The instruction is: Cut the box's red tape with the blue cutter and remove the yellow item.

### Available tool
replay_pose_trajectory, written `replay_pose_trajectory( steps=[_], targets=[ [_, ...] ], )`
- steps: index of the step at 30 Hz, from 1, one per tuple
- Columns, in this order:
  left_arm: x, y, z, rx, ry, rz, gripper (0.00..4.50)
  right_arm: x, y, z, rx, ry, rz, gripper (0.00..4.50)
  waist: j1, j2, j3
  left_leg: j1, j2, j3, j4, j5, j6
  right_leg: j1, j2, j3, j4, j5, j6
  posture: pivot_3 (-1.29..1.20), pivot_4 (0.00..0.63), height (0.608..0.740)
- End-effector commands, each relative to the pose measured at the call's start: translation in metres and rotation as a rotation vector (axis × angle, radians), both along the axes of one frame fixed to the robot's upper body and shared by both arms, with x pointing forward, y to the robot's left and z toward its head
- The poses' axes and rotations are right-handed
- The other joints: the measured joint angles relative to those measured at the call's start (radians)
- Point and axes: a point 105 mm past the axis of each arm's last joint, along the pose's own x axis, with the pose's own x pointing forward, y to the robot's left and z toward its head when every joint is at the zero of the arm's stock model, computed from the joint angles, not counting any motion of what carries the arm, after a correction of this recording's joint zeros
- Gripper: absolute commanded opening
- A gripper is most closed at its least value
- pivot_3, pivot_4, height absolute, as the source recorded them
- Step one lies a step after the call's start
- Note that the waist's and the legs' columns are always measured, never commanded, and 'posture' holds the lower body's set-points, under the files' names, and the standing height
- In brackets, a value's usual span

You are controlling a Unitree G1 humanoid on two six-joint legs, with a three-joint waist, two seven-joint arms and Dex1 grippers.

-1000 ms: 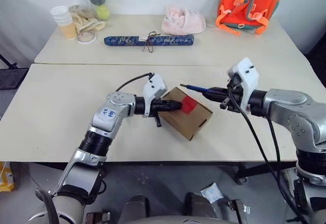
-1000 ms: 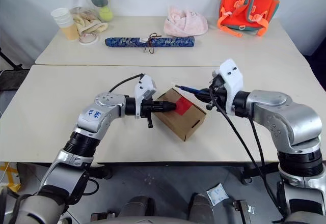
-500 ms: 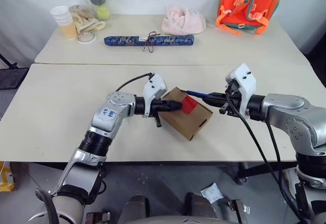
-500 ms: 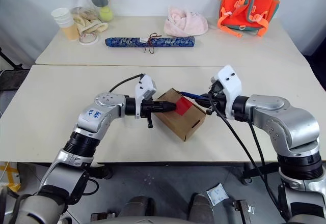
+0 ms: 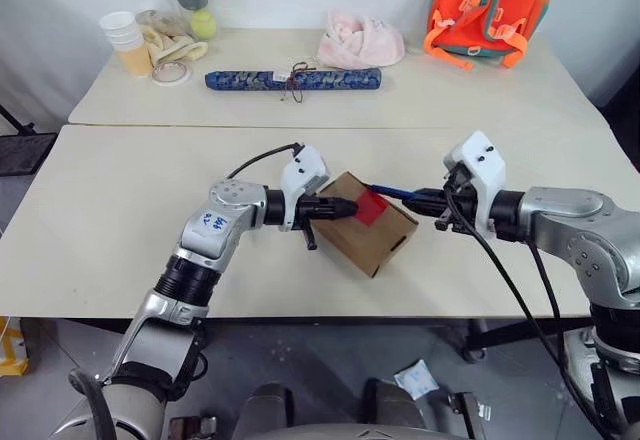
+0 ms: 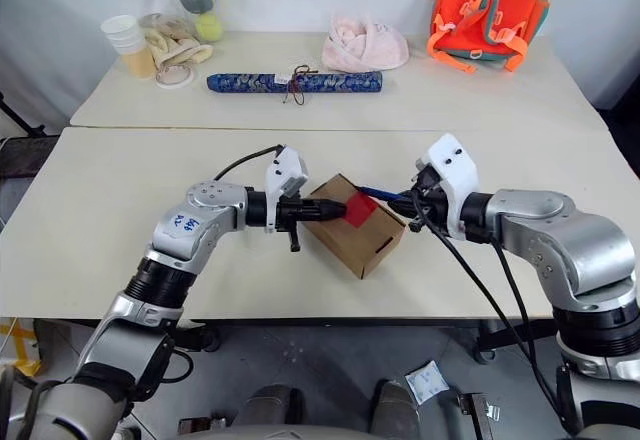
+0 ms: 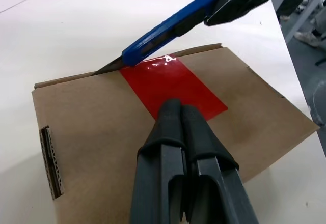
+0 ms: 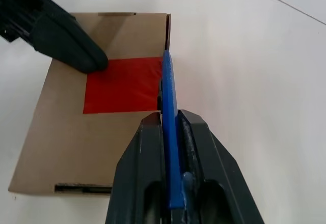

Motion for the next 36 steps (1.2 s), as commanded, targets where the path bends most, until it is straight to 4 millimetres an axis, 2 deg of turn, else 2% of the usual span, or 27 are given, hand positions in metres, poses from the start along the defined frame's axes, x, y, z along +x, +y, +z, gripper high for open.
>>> replay_pose_trajectory(
  steps=[1,8,15,20,28,31,34,36],
  targets=[
    [0.006,0.01,-0.016,0.097,0.009,0.054,0.0,-0.006,-0.001,0.006,-0.034,0.026,0.012,0.13,0.001,0.0,0.0,0.0,0.0,0.0,0.0,0.0,0.0,0.0,0.0,0.0,0.0,0.0,0.0,0.0,0.15,0.74],
    [0.008,0.008,-0.02,0.135,-0.006,0.059,0.0,-0.008,-0.001,0.01,-0.057,0.086,0.013,0.13,0.001,0.0,0.0,0.001,0.0,0.0,0.001,0.0,0.0,0.001,0.0,0.001,0.0,0.0,0.0,0.0,0.15,0.74],
    [0.008,0.008,-0.023,0.139,-0.005,0.071,0.0,-0.016,-0.003,0.004,-0.121,0.172,0.0,0.13,0.002,0.0,-0.001,0.001,0.0,0.001,0.001,0.0,0.0,0.001,0.0,0.001,0.001,0.0,0.0,0.0,0.15,0.74],
    [0.008,0.008,-0.025,0.136,0.0,0.079,0.0,-0.031,-0.014,0.006,-0.142,0.214,-0.016,0.13,0.003,0.0,-0.001,0.001,0.0,0.001,0.001,0.0,0.0,0.001,0.0,0.001,0.001,0.0,0.0,0.0,0.15,0.74],
    [0.005,0.003,-0.027,0.103,0.014,0.056,0.0,-0.058,-0.044,0.006,-0.162,0.259,-0.083,0.13,0.004,0.0,-0.002,0.001,0.0,0.001,0.002,0.0,0.0,0.002,0.0,0.002,0.0,0.0,0.0,0.0,0.15,0.74],
    [0.005,0.003,-0.028,0.103,0.013,0.054,0.0,-0.059,-0.051,0.01,-0.156,0.237,-0.106,0.13,0.004,0.0,-0.002,0.001,0.0,0.001,0.002,0.0,0.0,0.002,0.0,0.002,0.0,0.0,0.0,0.0,0.15,0.74],
    [0.004,0.001,-0.024,0.071,-0.004,0.038,0.0,-0.062,-0.049,0.026,-0.092,0.152,-0.055,0.13,0.006,0.0,-0.002,0.001,0.0,0.001,0.002,0.0,0.0,0.002,0.0,0.002,0.0,0.0,0.0,0.0,0.15,0.74],
    [0.003,0.0,-0.015,0.018,-0.023,0.017,0.0,-0.065,-0.051,0.043,-0.033,0.036,-0.002,0.13,0.008,0.0,-0.002,0.001,0.0,0.001,0.002,0.0,0.0,0.002,0.0,0.002,0.0,0.0,0.0,0.0,0.15,0.74]
  ],
)
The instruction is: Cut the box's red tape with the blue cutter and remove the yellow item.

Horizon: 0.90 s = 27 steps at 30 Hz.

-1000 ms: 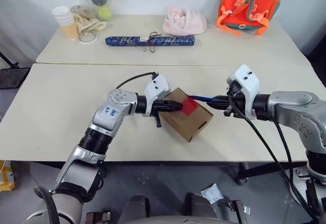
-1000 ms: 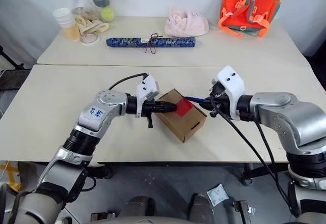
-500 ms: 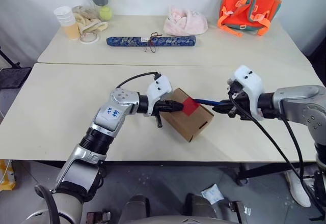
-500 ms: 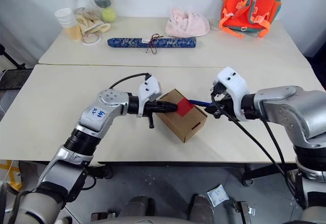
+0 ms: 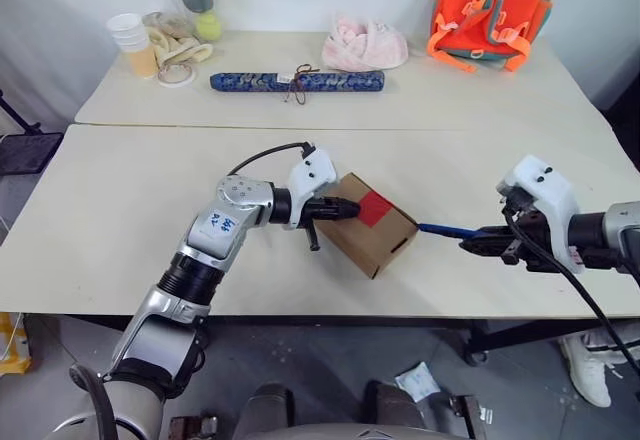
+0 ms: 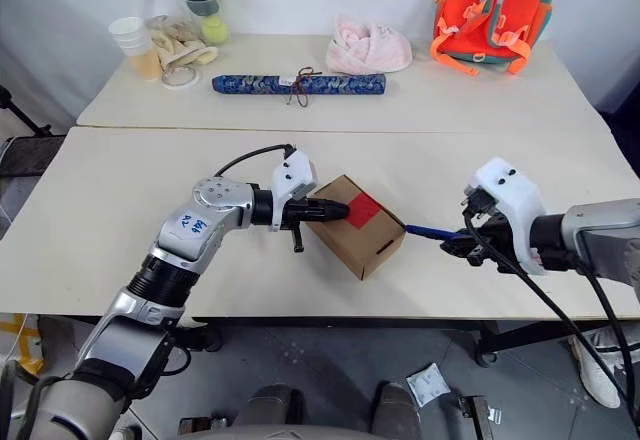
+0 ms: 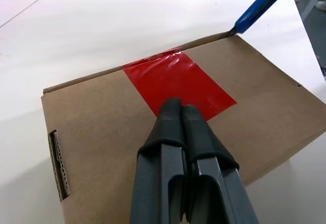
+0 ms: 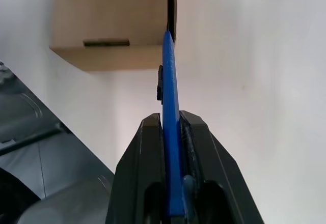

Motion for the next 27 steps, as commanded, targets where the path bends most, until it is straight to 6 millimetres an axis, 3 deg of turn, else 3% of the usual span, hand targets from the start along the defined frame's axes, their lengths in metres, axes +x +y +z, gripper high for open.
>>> replay_pose_trajectory(
  steps=[1,3,6,9,11,13,19,23,27],
  targets=[
    [0.001,0.007,-0.009,-0.03,0.034,0.008,0.0,-0.009,-0.002,0.037,0.077,-0.224,0.104,0.13,0.004,0.0,0.0,0.0,0.0,0.0,0.0,0.0,0.0,0.0,0.0,0.0,0.0,0.0,0.0,0.0,0.15,0.74],
    [0.001,0.008,-0.003,-0.066,0.013,-0.01,0.0,-0.012,-0.011,0.044,0.118,-0.281,0.104,0.13,0.003,0.0,0.0,0.0,0.0,0.0,0.0,0.0,0.0,0.0,0.0,0.0,-0.001,0.0,0.0,0.0,0.15,0.74],
    [-0.002,0.009,0.009,-0.133,-0.024,-0.059,0.0,-0.002,-0.044,0.047,0.171,-0.361,-0.036,0.13,0.001,0.0,0.0,0.0,0.0,0.001,0.0,0.0,0.0,0.0,0.0,0.0,-0.001,0.0,0.0,0.0,0.15,0.74],
    [-0.006,0.013,0.024,-0.191,-0.058,-0.116,0.0,0.014,-0.08,0.035,0.177,-0.475,-0.179,0.13,-0.002,-0.001,0.001,0.0,0.0,0.001,0.0,0.0,0.0,-0.001,0.0,0.0,0.0,0.0,0.0,0.0,0.15,0.74],
    [-0.009,0.021,0.038,-0.242,-0.089,-0.15,0.0,0.026,-0.106,0.009,0.134,-0.496,-0.27,0.13,-0.003,-0.001,0.001,0.0,0.0,0.002,0.0,0.0,0.0,-0.001,0.0,0.0,0.0,0.0,0.0,0.0,0.15,0.74],
    [-0.01,0.032,0.046,-0.259,-0.115,-0.164,0.0,0.029,-0.115,-0.018,0.13,-0.492,-0.277,0.13,-0.004,-0.001,0.001,0.0,0.0,0.002,-0.001,0.0,0.0,-0.001,0.0,0.0,0.0,0.0,0.0,0.0,0.15,0.74],
    [-0.017,0.077,0.025,-0.101,-0.07,-0.143,0.0,0.05,-0.139,-0.074,0.023,-0.499,-0.404,0.13,-0.023,0.002,0.0,0.001,0.0,0.004,-0.002,0.0,0.0,-0.002,0.0,0.001,0.0,0.0,0.0,0.0,0.15,0.74],
    [-0.021,0.099,0.014,-0.067,-0.046,-0.083,0.0,0.056,-0.145,-0.089,0.006,-0.5,-0.427,1.41,-0.031,0.002,0.0,0.001,0.0,0.004,-0.003,0.0,0.0,-0.002,0.0,0.001,0.0,0.0,0.0,0.0,0.15,0.74],
    [-0.026,0.117,0.002,-0.058,-0.02,-0.012,0.0,0.049,-0.136,-0.068,0.042,-0.595,-0.304,2.77,-0.03,0.002,0.0,0.001,0.0,0.004,-0.003,0.0,0.0,-0.002,0.0,0.0,-0.001,0.0,0.0,0.0,0.15,0.74]
  ],
)
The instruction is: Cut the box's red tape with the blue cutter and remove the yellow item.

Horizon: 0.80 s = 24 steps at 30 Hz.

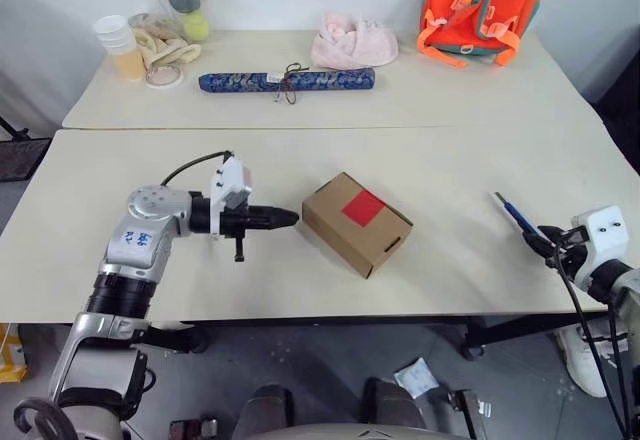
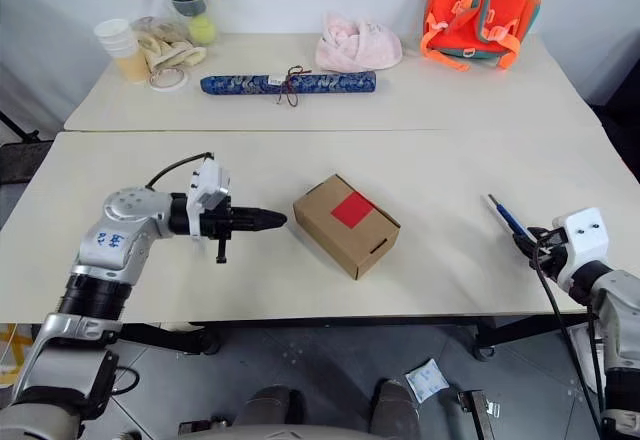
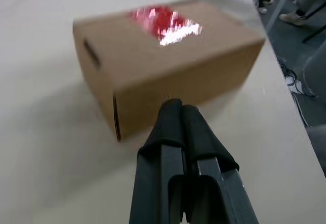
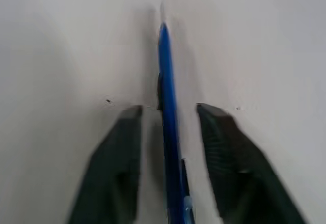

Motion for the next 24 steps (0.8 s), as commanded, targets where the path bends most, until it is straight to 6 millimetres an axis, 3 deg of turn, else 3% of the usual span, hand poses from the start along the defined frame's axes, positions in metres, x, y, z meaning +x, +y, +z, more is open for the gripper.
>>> replay_pose_trajectory(
  steps=[1,3,6,10,15,18,21,24],
  targets=[
    [-0.006,0.009,0.008,-0.013,-0.047,0.031,0.0,-0.008,0.006,0.037,-0.024,-0.144,0.109,3.13,0.001,0.0,0.0,0.0,0.0,0.0,0.0,0.0,0.0,0.0,0.0,0.0,0.0,0.0,0.0,0.0,0.15,0.74],
    [-0.013,0.013,0.003,-0.006,-0.032,0.044,0.0,-0.018,0.014,0.055,-0.016,-0.172,0.196,3.75,0.001,0.001,0.0,0.0,0.0,0.0,0.0,0.0,0.0,0.0,0.0,0.0,0.0,0.0,0.0,0.0,0.15,0.74],
    [-0.02,0.015,-0.004,0.0,0.004,0.056,0.0,-0.028,0.037,0.077,0.037,-0.157,0.33,3.75,0.001,0.001,0.001,0.0,0.0,0.0,0.0,0.0,0.0,0.0,0.0,0.0,0.0,0.0,0.0,0.0,0.15,0.74],
    [-0.024,0.006,-0.016,0.003,0.046,0.053,0.0,-0.019,0.067,0.074,-0.025,-0.107,0.425,2.7,0.001,0.001,0.0,0.002,0.001,0.0,0.001,0.0,0.0,0.001,0.0,0.0,0.001,0.0,0.0,0.0,0.15,0.74],
    [-0.026,-0.021,-0.028,-0.022,0.098,0.029,0.0,0.019,0.108,0.07,-0.07,-0.16,0.434,0.99,0.0,0.001,0.0,0.001,0.001,0.001,0.001,0.0,0.0,0.001,0.0,0.0,0.001,0.0,0.0,0.0,0.15,0.74],
    [-0.017,-0.034,-0.03,-0.029,0.113,0.054,0.0,0.039,0.126,0.04,-0.18,-0.121,0.446,0.04,0.003,0.001,0.001,0.001,0.001,0.001,0.001,0.0,0.0,0.0,0.0,0.0,0.002,0.0,0.0,0.0,0.15,0.74],
    [-0.01,-0.039,-0.032,-0.018,0.11,0.086,0.0,0.046,0.139,0.023,-0.166,-0.099,0.475,0.04,0.01,0.001,0.001,0.0,0.001,0.0,0.001,0.0,0.0,0.0,0.0,0.0,0.002,0.0,0.0,0.0,0.15,0.74],
    [-0.003,-0.043,-0.032,-0.021,0.107,0.118,0.0,0.04,0.163,0.011,-0.117,-0.048,0.591,0.04,0.004,0.001,0.001,0.0,0.001,0.0,0.0,0.0,0.0,-0.001,0.0,0.0,0.001,0.0,0.0,0.0,0.15,0.74]
  ],
)
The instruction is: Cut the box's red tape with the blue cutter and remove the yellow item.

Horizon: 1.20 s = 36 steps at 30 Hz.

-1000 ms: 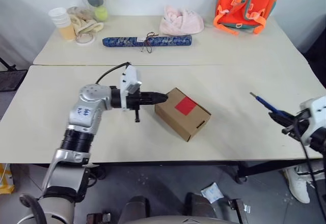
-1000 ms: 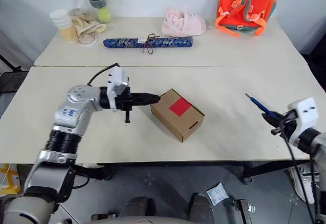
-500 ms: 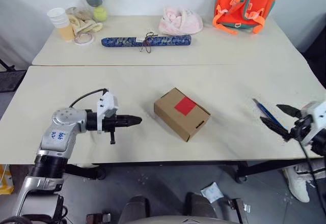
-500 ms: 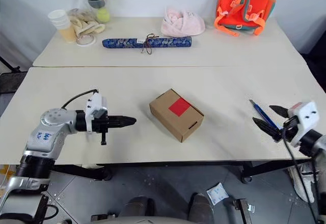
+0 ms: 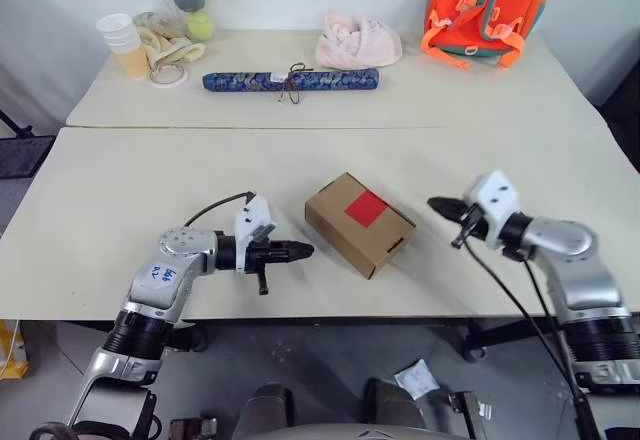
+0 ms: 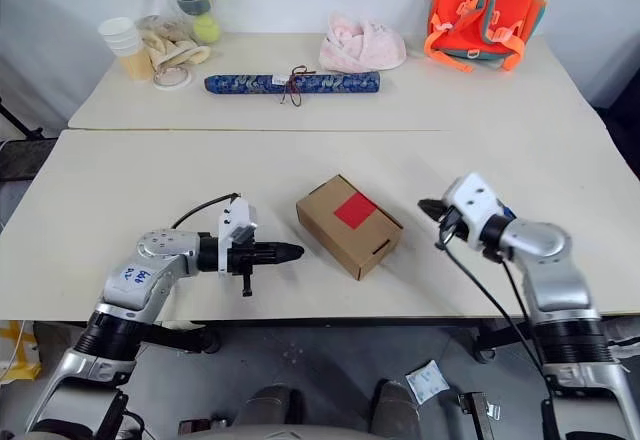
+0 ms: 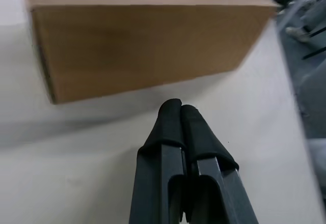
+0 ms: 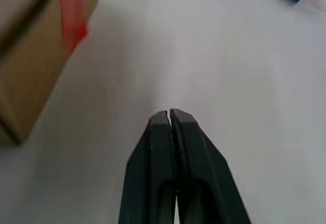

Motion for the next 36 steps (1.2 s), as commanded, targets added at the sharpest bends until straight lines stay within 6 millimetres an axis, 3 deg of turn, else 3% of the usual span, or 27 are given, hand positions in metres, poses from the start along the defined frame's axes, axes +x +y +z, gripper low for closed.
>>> replay_pose_trajectory(
  steps=[1,9,22,31,34,36],
  targets=[
    [0.007,-0.006,0.006,-0.004,-0.026,0.029,0.0,-0.01,0.026,0.004,-0.001,0.005,0.153,0.04,-0.006,0.0,0.0,0.0,0.0,0.0,0.0,0.0,0.0,0.0,0.0,0.0,0.0,0.0,0.0,0.0,0.15,0.74],
    [0.008,0.003,-0.001,0.032,-0.002,0.059,0.0,-0.049,0.064,0.004,0.007,0.136,0.342,0.04,-0.007,0.0,0.0,0.001,0.0,0.0,0.0,0.0,0.0,0.0,0.0,0.0,0.001,0.0,0.0,0.0,0.15,0.74],
    [0.004,0.023,0.0,0.052,0.022,0.083,0.0,-0.078,0.096,-0.005,0.046,0.229,0.374,0.04,-0.005,0.0,0.0,0.001,0.0,0.0,0.001,0.0,0.0,0.0,0.0,0.0,0.001,0.0,0.0,0.0,0.15,0.74],
    [0.006,0.043,0.011,0.076,0.021,0.049,0.0,-0.089,0.087,0.011,0.087,0.264,0.349,0.04,-0.003,0.0,0.0,0.0,0.0,0.0,0.001,0.0,0.0,0.0,0.0,0.0,0.001,0.0,0.0,0.0,0.15,0.74],
    [-0.005,0.056,0.032,0.101,0.029,-0.065,0.0,-0.095,0.064,0.018,0.083,0.348,0.262,0.04,0.0,0.0,0.0,0.0,0.0,0.0,0.001,0.0,0.0,0.0,0.0,0.0,0.001,0.0,0.0,0.0,0.15,0.74],
    [-0.016,0.053,0.056,0.049,0.043,-0.16,0.0,-0.094,0.055,0.033,0.127,0.375,0.204,0.39,0.0,0.0,0.0,0.0,0.0,0.0,0.001,0.0,0.0,0.0,0.0,0.0,0.0,0.0,0.0,0.0,0.15,0.74]
  ],
)
